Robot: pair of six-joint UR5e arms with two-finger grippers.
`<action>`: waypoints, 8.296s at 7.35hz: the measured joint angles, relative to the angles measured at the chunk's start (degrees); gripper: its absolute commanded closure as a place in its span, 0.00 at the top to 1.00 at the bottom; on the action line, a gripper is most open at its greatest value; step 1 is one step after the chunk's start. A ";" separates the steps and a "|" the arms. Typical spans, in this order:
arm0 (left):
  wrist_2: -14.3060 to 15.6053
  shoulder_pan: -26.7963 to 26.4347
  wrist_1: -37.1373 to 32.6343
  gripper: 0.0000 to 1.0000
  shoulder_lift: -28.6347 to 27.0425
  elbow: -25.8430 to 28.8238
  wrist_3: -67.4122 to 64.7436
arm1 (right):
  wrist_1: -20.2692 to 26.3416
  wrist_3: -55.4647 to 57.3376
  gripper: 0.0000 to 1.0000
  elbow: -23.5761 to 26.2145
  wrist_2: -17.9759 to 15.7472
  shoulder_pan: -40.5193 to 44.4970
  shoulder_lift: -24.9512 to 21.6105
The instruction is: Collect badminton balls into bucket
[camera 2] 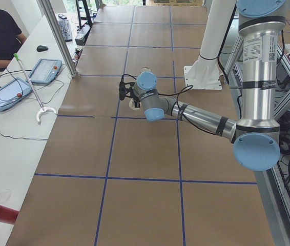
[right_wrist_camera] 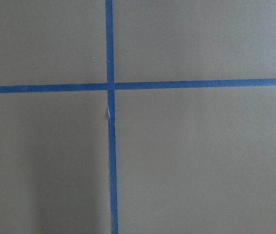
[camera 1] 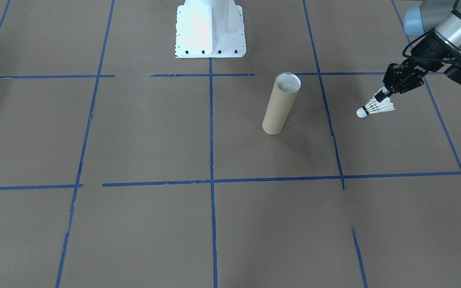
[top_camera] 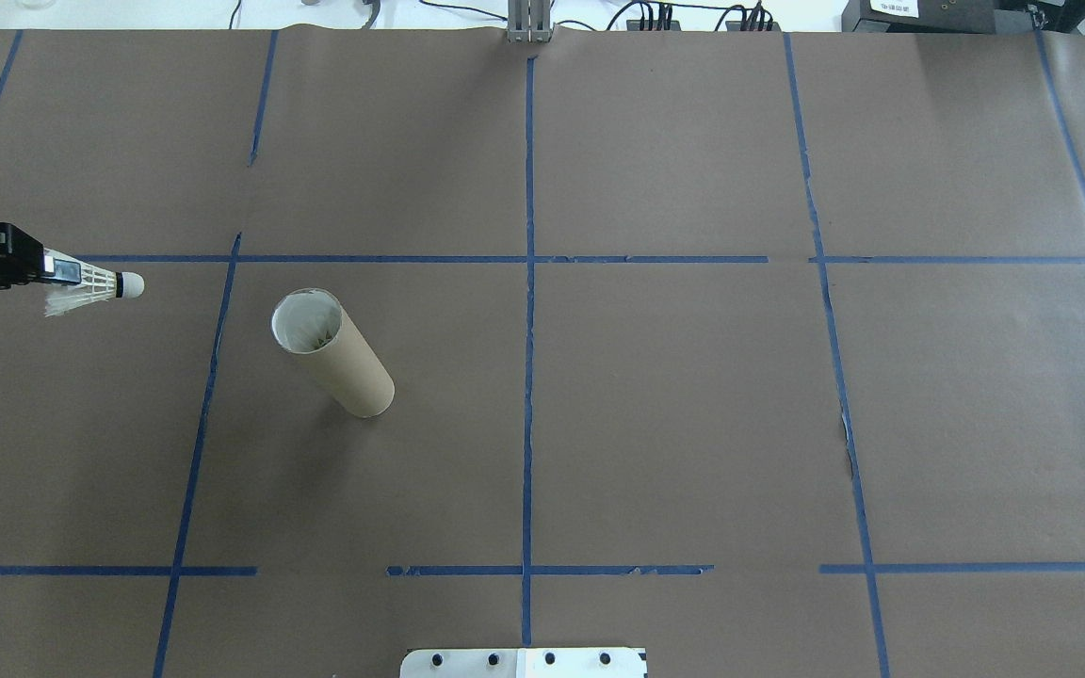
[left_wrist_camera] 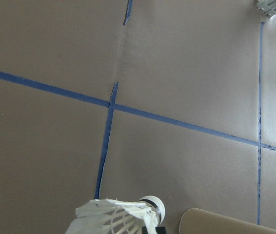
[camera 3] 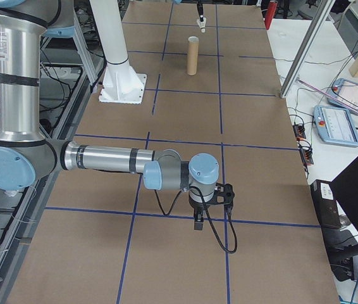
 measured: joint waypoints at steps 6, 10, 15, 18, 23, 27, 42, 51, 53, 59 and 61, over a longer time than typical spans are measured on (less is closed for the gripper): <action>0.28 -6.83 39.91 0.00 -14.18 -13.89 22.09 | -0.01 0.00 1.00 0.00 0.00 0.00 0.00; 4.63 -5.37 71.33 0.00 -30.97 -18.55 31.73 | 0.00 0.00 1.00 0.00 0.00 0.00 0.00; 13.56 2.72 96.91 0.00 -42.18 -18.59 33.92 | 0.00 0.00 1.00 0.00 0.00 0.00 0.00; 18.37 8.64 107.17 0.00 -49.53 -16.48 33.48 | 0.00 0.00 1.00 0.00 0.00 0.00 0.00; 26.87 20.66 114.14 0.00 -64.25 -2.41 22.18 | 0.00 0.00 1.00 0.00 0.00 0.00 0.00; 32.24 23.94 114.29 0.00 -64.76 0.77 19.18 | 0.00 0.00 1.00 0.00 0.00 0.00 0.00; 32.82 24.87 108.84 1.00 -61.76 0.32 20.41 | 0.00 0.00 1.00 0.00 0.00 0.00 0.00; 22.80 0.23 65.98 1.00 -34.71 -2.93 41.72 | 0.00 0.00 1.00 0.00 0.00 0.00 0.00; 15.31 -4.08 63.37 1.00 -30.86 1.81 46.31 | 0.00 0.00 1.00 0.00 0.00 0.00 0.00; 2.14 -19.11 62.29 1.00 -20.29 15.46 65.50 | 0.00 0.00 1.00 0.00 0.00 0.00 0.00; -1.79 -22.41 60.97 1.00 -13.77 18.60 72.62 | 0.00 0.00 1.00 0.00 0.00 0.00 0.00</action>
